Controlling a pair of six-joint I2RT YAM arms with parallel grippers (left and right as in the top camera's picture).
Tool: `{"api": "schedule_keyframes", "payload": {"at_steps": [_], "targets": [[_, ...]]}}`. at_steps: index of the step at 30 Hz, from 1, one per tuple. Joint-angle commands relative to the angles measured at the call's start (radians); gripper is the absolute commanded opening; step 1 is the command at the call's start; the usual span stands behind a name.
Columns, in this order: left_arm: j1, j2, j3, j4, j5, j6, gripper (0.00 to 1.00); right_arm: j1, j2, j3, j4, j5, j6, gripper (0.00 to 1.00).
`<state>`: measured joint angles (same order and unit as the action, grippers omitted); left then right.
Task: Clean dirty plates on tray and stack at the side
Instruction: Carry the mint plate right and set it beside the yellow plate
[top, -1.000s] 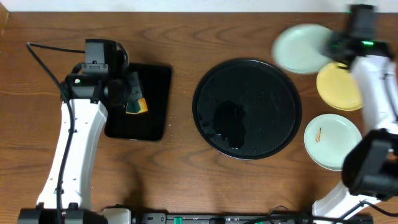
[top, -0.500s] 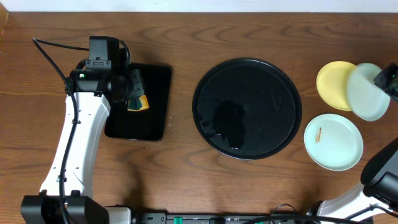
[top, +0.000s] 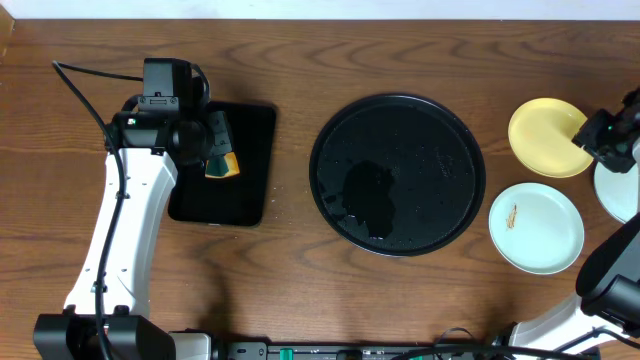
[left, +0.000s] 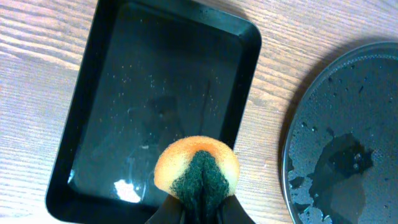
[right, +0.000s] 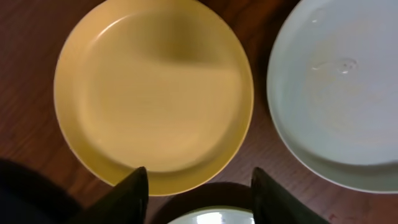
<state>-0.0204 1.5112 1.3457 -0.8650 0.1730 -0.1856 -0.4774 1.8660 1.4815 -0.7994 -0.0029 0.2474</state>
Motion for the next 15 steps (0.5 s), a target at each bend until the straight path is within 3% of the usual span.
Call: {"api": "schedule_keyframes", "payload": {"at_steps": [1,4,10,15], "targets": [[0.004,0.005,-0.001,-0.012,-0.010,0.002,0.08,-0.002,0.017,-0.005,0.007,0.151,-0.002,0.64],[0.004,0.005,-0.001,-0.014,-0.010,0.002,0.09,-0.033,0.052,-0.005,-0.003,0.210,-0.001,0.60],[0.004,0.005,-0.002,-0.027,-0.010,0.002,0.09,-0.222,0.134,-0.005,-0.066,0.187,0.123,0.40],[0.004,0.005,-0.002,-0.027,-0.010,0.002,0.09,-0.381,0.135,-0.005,-0.066,0.092,0.162,0.38]]}}
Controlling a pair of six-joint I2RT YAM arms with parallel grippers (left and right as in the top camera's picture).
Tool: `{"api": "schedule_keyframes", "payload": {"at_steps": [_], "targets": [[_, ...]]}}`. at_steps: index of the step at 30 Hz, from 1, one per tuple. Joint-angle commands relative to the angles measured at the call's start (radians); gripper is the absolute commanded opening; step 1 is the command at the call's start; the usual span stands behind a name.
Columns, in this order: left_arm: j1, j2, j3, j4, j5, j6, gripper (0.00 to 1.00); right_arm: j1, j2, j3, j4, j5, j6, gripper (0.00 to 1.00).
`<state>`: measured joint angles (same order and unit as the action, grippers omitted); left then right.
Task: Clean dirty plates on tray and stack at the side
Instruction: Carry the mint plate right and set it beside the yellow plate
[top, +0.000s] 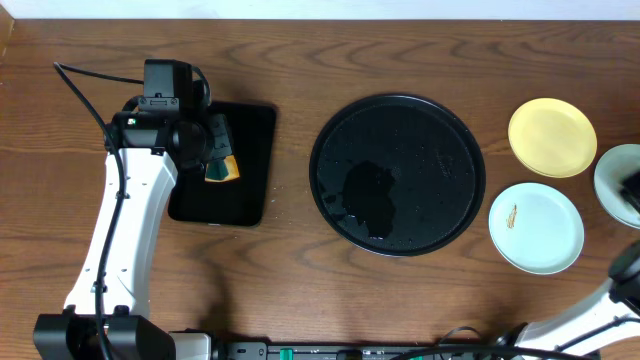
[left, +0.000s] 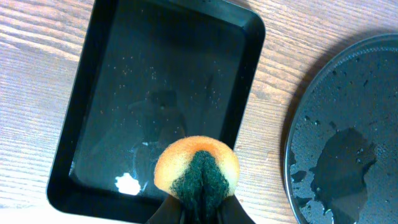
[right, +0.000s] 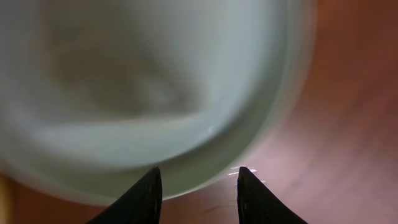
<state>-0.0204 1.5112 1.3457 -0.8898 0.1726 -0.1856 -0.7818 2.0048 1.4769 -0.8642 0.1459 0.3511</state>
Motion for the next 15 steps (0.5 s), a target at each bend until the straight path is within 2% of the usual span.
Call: {"api": "schedule_keyframes", "payload": {"at_steps": [1,4,7,15], "targets": [[0.004,0.005,-0.002,-0.003,-0.009,0.002,0.09,-0.117,-0.004,0.000,-0.003,-0.093,0.072,0.39],[0.004,0.005,-0.002,-0.003,-0.009,0.002,0.09,-0.214,-0.003,-0.001,0.006,-0.151,0.112,0.38],[0.004,0.005,-0.005,-0.003,-0.009,0.002,0.09,-0.272,0.005,-0.012,0.103,-0.280,0.102,0.36],[0.002,0.006,-0.017,0.003,-0.009,0.002,0.09,-0.220,0.011,-0.049,0.244,-0.271,0.078,0.35]]}}
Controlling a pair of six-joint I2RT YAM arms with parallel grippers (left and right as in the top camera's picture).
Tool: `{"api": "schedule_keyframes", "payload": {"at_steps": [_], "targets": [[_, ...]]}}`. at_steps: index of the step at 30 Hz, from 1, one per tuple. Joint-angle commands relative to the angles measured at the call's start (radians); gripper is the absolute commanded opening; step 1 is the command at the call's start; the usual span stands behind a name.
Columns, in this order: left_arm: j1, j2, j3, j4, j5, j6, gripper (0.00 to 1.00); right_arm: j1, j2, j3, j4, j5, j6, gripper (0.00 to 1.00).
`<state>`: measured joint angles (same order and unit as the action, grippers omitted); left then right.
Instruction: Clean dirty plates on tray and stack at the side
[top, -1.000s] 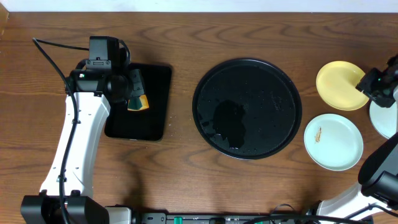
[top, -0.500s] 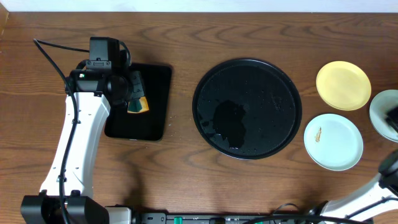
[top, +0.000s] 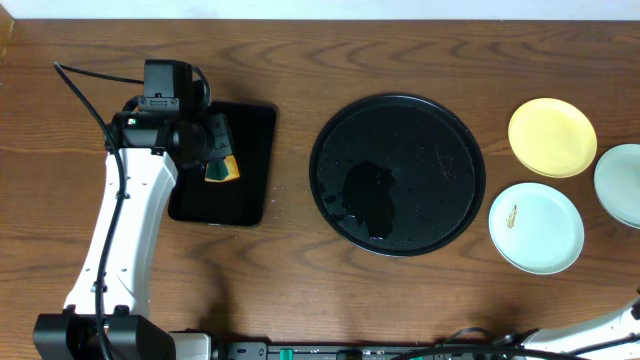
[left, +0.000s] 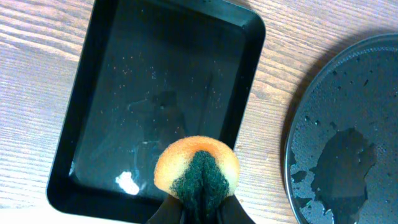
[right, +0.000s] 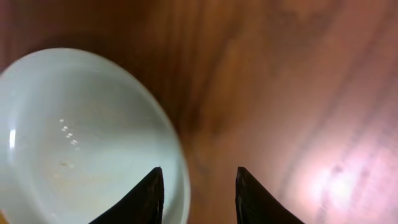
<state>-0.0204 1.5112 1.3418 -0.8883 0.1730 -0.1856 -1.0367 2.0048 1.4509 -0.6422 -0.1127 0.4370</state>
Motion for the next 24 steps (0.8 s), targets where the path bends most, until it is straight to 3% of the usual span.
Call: {"api": "schedule_keyframes", "payload": {"at_steps": [1,5,15,21,24], "targets": [[0.002,0.006,-0.014,0.003,-0.010,0.002,0.09,0.050,0.011,-0.034,0.037,0.020,-0.008,0.34],[0.002,0.006,-0.014,0.003,-0.010,0.002,0.09,0.096,0.011,-0.080,0.074,0.146,0.010,0.34],[0.002,0.006,-0.014,-0.004,-0.010,0.002,0.09,0.128,0.011,-0.230,0.246,0.194,0.046,0.34],[0.002,0.006,-0.014,-0.008,-0.010,0.002,0.09,0.127,0.010,-0.248,0.282,0.194,0.045,0.04],[0.002,0.006,-0.014,-0.008,-0.010,0.002,0.09,0.126,-0.020,-0.230,0.255,0.194,0.045,0.01]]}}
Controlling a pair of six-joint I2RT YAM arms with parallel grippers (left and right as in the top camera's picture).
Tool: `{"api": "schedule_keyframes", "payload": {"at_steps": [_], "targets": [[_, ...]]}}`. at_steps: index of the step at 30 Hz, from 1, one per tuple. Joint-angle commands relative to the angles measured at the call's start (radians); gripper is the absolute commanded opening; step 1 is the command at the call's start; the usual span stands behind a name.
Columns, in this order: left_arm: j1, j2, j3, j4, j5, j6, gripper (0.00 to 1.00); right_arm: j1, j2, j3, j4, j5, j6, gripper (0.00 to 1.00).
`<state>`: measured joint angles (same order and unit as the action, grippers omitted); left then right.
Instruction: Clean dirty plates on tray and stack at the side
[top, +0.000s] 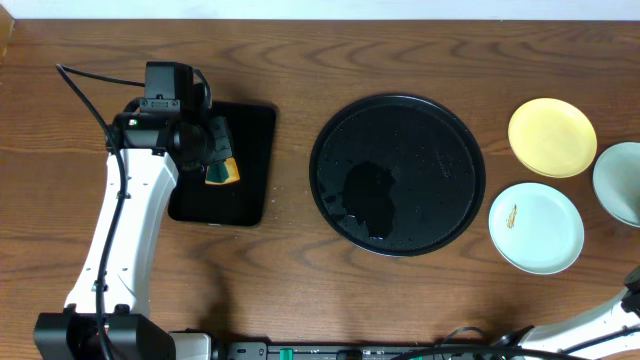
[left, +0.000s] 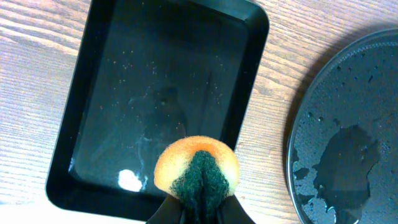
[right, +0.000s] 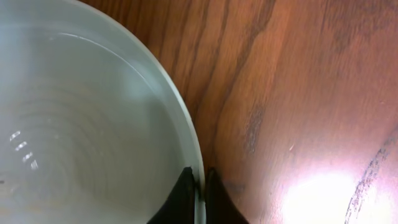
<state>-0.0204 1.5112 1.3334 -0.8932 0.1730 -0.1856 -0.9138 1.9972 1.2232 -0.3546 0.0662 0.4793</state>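
A pale plate (right: 81, 137) lies at the table's far right edge (top: 622, 182), and my right gripper (right: 200, 190) is shut on its rim, one finger inside and one outside. The overhead view does not show that gripper. A second pale green plate (top: 536, 228), with a small brown scrap on it, and a yellow plate (top: 552, 137) lie just left of it. The round black tray (top: 400, 175) in the middle is wet and bears no plate. My left gripper (left: 198, 202) is shut on a yellow and green sponge (left: 196, 163), over the right edge of a rectangular black tray (left: 155, 81).
The rectangular tray (top: 250, 120) holds a thin film of water and a small white fleck of foam (left: 129, 180). Brown wooden table (top: 300, 290) surrounds everything. The left arm's cable (top: 90, 75) loops at the back left.
My right gripper was open at the pale plate's rim and is now shut on that rim. The left gripper with the sponge has barely shifted.
My right gripper was open above the yellow plate. Then it was open over the pale plate at the far right, then open at that plate's outer rim, and now it is shut on the rim. The left gripper held the sponge over the rectangular tray throughout.
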Motion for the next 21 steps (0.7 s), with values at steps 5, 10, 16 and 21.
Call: {"api": "schedule_keyframes", "payload": {"at_steps": [5,10,16,21], "targets": [[0.002,0.006,-0.006,-0.003,-0.010,0.002,0.09,-0.003,-0.204,0.009,-0.039,0.011,0.007,0.01],[0.002,0.006,-0.006,-0.003,-0.010,0.002,0.09,0.016,-0.327,0.009,-0.014,-0.016,0.014,0.01],[0.002,0.006,-0.006,-0.003,-0.010,0.002,0.09,0.177,-0.307,0.008,0.008,-0.146,0.013,0.01],[0.002,0.006,-0.006,-0.007,-0.010,0.002,0.09,0.340,-0.192,0.008,0.045,-0.058,-0.039,0.01]]}}
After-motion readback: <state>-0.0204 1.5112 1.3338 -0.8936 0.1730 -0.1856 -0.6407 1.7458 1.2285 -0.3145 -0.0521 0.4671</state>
